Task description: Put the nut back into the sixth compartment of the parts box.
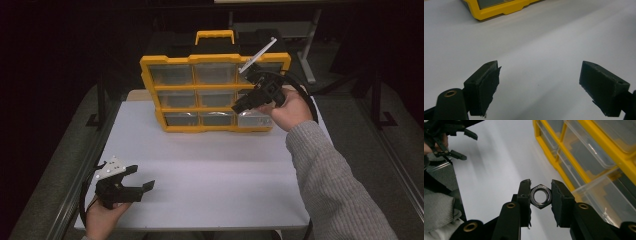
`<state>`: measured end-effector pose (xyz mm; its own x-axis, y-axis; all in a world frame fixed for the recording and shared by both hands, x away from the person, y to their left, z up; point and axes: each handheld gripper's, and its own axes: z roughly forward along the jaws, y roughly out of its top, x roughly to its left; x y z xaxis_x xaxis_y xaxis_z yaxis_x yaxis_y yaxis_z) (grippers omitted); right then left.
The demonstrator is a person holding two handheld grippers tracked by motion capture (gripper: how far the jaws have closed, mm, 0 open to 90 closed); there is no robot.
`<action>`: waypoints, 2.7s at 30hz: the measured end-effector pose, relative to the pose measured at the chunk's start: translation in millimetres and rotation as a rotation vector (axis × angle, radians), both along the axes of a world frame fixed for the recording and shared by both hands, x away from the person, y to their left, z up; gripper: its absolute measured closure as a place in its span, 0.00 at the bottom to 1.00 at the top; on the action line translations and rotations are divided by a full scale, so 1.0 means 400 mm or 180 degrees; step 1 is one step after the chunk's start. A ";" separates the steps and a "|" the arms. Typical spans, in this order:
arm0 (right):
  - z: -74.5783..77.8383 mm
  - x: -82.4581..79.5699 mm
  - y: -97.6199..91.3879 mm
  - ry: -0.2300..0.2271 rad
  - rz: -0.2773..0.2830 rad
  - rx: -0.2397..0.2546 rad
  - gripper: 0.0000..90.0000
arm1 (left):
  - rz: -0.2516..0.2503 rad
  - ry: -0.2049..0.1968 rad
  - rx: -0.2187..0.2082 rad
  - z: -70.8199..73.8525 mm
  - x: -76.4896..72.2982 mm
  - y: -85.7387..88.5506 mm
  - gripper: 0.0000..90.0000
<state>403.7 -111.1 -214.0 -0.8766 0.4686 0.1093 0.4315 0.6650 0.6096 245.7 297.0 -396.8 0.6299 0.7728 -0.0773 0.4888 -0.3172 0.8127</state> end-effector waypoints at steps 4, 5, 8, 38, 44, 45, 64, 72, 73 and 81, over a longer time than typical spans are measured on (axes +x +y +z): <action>-0.009 0.021 -0.018 0.0027 -0.0111 -0.0033 0.77 | 0.0003 0.0007 -0.0001 -0.001 -0.001 -0.001 0.18; -0.011 0.027 -0.023 0.0040 -0.0146 -0.0034 0.77 | 0.0001 0.0009 0.0008 0.000 -0.001 -0.001 0.18; -0.018 0.043 -0.038 0.0040 -0.0231 -0.0037 0.77 | -0.0003 0.0003 0.0004 0.000 -0.001 -0.001 0.18; -0.097 0.126 -0.073 0.0163 -0.0626 -0.0093 0.77 | 0.0003 0.0013 0.0002 -0.002 -0.002 0.003 0.18; -0.120 0.133 -0.064 0.0201 -0.0613 -0.0113 0.77 | 0.0006 0.0016 0.0005 -0.002 -0.002 0.004 0.18; -0.124 0.134 -0.063 0.0213 -0.0607 -0.0111 0.77 | 0.0009 0.0021 0.0006 -0.001 -0.002 0.004 0.18; -0.110 0.104 -0.079 0.0125 -0.0600 -0.0039 0.73 | -0.0008 0.0016 0.0000 -0.001 -0.001 0.003 0.18; -0.075 0.059 -0.102 0.0046 -0.0575 0.0056 0.70 | 0.0006 0.0011 -0.0027 0.001 -0.001 -0.001 0.18; -0.071 0.054 -0.105 0.0022 -0.0570 0.0067 0.70 | 0.0005 0.0024 -0.0016 0.001 -0.002 -0.002 0.18; -0.046 0.007 -0.132 -0.0056 -0.0542 0.0151 0.67 | -0.0029 -0.0016 0.0018 0.001 0.000 -0.004 0.18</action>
